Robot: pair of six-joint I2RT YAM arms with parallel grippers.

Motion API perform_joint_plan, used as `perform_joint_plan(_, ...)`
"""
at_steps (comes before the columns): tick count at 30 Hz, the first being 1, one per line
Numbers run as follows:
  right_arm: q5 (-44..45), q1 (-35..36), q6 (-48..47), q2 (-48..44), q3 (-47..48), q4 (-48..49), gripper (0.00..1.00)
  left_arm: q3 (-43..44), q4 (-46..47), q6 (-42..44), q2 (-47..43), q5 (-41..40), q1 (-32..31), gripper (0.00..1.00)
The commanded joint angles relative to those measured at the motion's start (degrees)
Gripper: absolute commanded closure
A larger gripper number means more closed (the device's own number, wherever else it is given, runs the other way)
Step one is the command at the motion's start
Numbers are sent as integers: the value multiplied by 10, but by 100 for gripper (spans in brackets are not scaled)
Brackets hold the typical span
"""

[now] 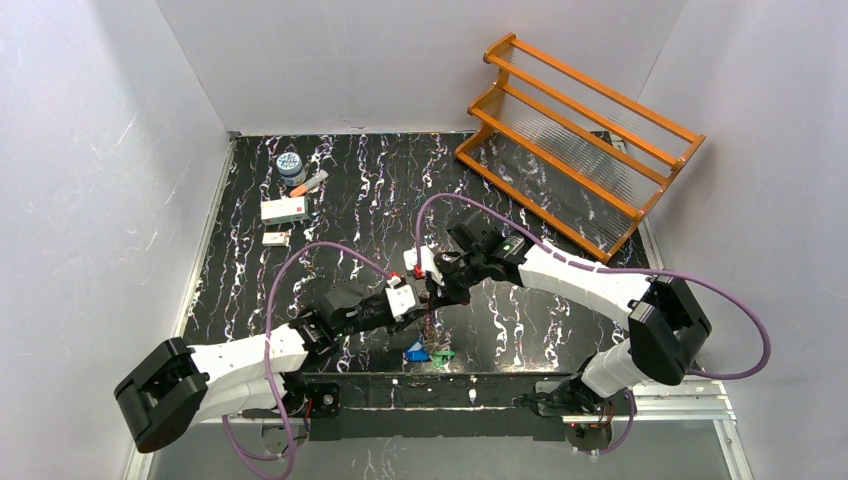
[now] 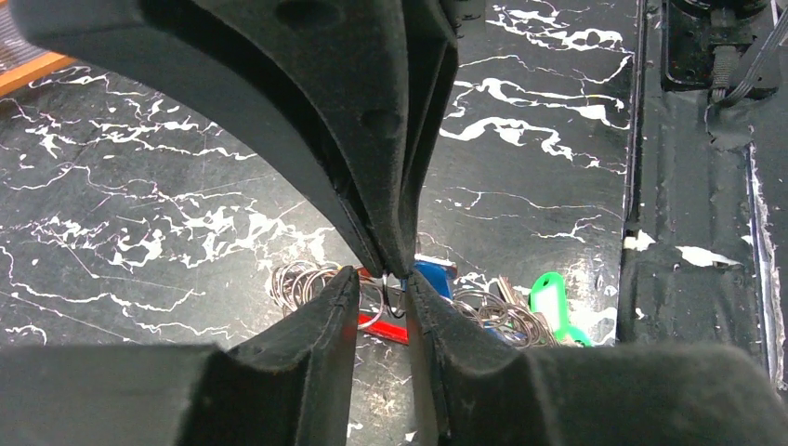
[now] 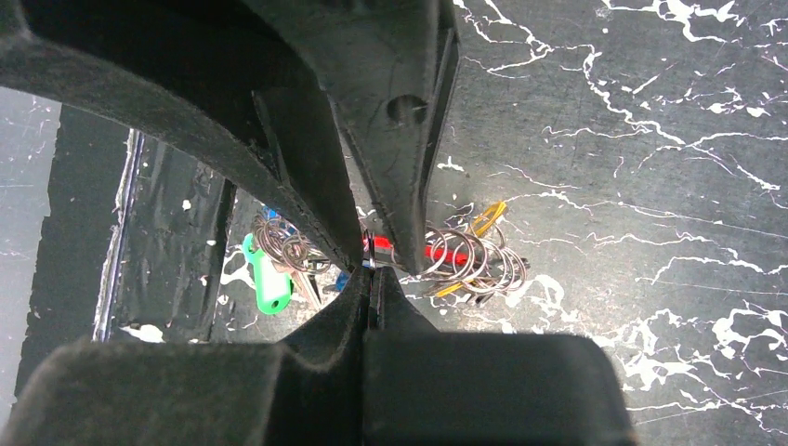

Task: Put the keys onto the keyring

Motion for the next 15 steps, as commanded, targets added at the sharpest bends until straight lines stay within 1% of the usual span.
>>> perform_joint_plan(1,-9,5,-4,0,23,6,99,19,-1,7,2,11,-2,80)
perform_joint_plan(5,-6,5,-3,1,23,6,99,16,-1,8,0,7,-3,91)
perform_joint_plan(7,-3,5,-3,1,22,8,99,14,-1,8,-2,4,-3,100)
perform_joint_plan(13,13,5,19,0,22,22,97,10,-1,3,-8,-2,-2,100)
perform_joint_plan(14,14,5,26,-1,20,29,93,9,-1,2,-9,-2,-3,100)
perform_joint_plan(15,19,4,36,-4,19,37,85,9,-1,0,-9,-2,-2,100)
